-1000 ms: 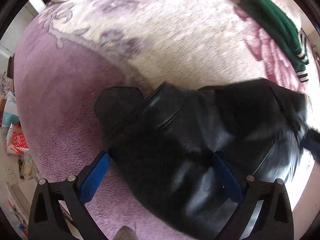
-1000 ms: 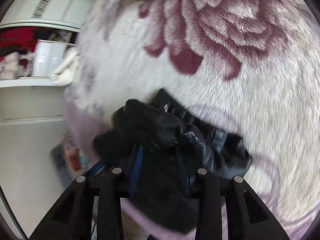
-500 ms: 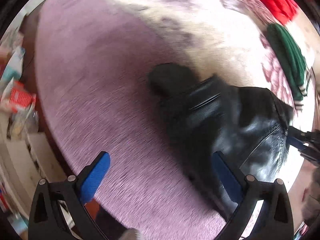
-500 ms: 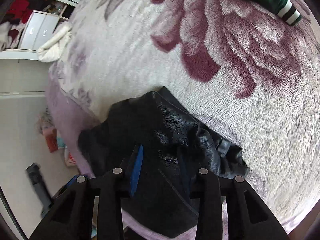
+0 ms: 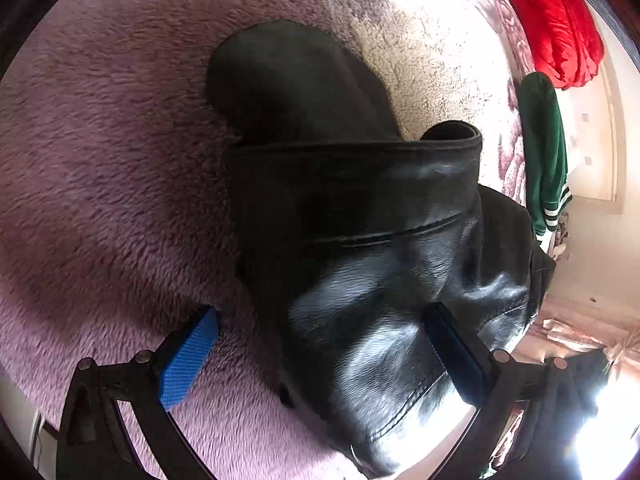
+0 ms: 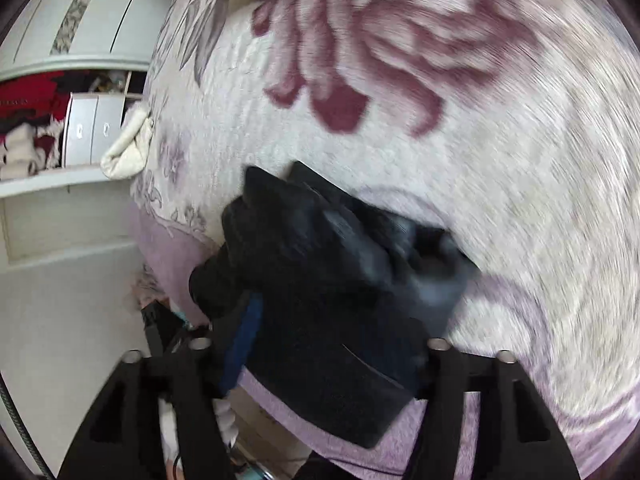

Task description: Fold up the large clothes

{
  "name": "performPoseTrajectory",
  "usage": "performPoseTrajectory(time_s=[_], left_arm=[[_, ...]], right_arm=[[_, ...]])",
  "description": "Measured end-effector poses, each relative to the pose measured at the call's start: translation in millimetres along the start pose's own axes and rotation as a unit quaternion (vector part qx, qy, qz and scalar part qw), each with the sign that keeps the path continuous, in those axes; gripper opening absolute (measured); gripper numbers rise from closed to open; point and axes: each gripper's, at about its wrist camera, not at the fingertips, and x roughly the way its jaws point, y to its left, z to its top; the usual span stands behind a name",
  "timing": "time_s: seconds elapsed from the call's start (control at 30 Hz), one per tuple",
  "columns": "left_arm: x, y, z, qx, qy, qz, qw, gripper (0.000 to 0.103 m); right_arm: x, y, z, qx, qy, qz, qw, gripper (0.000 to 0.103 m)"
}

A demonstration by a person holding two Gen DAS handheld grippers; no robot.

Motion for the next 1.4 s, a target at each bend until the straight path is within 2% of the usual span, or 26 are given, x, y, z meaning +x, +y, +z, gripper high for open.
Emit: performPoseTrajectory(time_s=[0.07, 0.17, 0.27, 0.3, 0.33, 0.43, 0.57, 0.63, 0.77, 0.87, 1.03, 1.2, 1.4], left_arm=[[0.3, -1.0, 0.2, 0.003, -0.003, -0.002, 1.0, 0.103], [-3.4, -0.4, -2.0, 0.009, -0.009, -0.01, 0.9999, 0.103], [-18.1, 13.6, -9.9, 0.014, -0.009, -0.017, 0.9997, 0.103], [-14.4, 13.5, -5.2, 0.015, -0.008, -0.019, 0.9997, 0.103], [-15.3, 14.3, -5.1, 0.017, -0.006, -0.021, 0.9996, 0.103], [-23.5, 24.4, -6.9, 0.025, -0.003, -0.028, 0.9993, 0.103], [-26.1, 31.4, -5.3, 0.02, -0.005, -0.041, 0.9989, 0.103], [-31.4, 36.4, -6.0, 0.01, -0.006, -0.057, 0.9983, 0.103], [-39.0, 41.0, -3.3, -0.025, -0.01, -0.114, 0.9931, 0.103], [-49.8, 32.4, 0.0, -0.043, -0.039, -0.127, 0.9901, 0.102], [-85.1, 0.2, 4.0, -0.014, -0.08, -0.126, 0.9887, 0.082], [-111.5, -55.1, 15.9, 0.027, -0.088, -0.145, 0.9851, 0.08], [-117.4, -127.9, 62.8, 0.056, -0.09, -0.194, 0.9751, 0.08]], right_arm=[[10.1, -29.2, -20.4, 0.029, 0.016, 0.024, 0.999, 0.071], [47.0, -76.1, -43.7, 0.084, 0.053, 0.078, 0.992, 0.073], [96.9, -98.3, -49.3, 0.119, 0.067, 0.202, 0.97, 0.076], [110.0, -97.1, -47.9, 0.118, 0.068, 0.235, 0.962, 0.077], [122.4, -91.0, -44.5, 0.108, 0.067, 0.251, 0.96, 0.079], [143.2, -71.0, -32.1, 0.086, 0.057, 0.268, 0.958, 0.078], [141.1, -52.8, -28.1, 0.095, 0.024, 0.285, 0.953, 0.048], [134.5, -38.4, -27.3, 0.096, 0.022, 0.284, 0.954, 0.043], [117.9, -18.9, -29.1, 0.111, 0.03, 0.287, 0.951, 0.04], [108.6, -2.4, -29.7, 0.11, 0.037, 0.293, 0.949, 0.039], [87.4, 20.4, -13.6, 0.108, 0.034, 0.306, 0.945, 0.038], [46.1, 46.1, 23.8, 0.099, 0.012, 0.319, 0.943, 0.038], [-11.8, 97.5, 90.2, 0.06, -0.019, 0.317, 0.946, 0.038]])
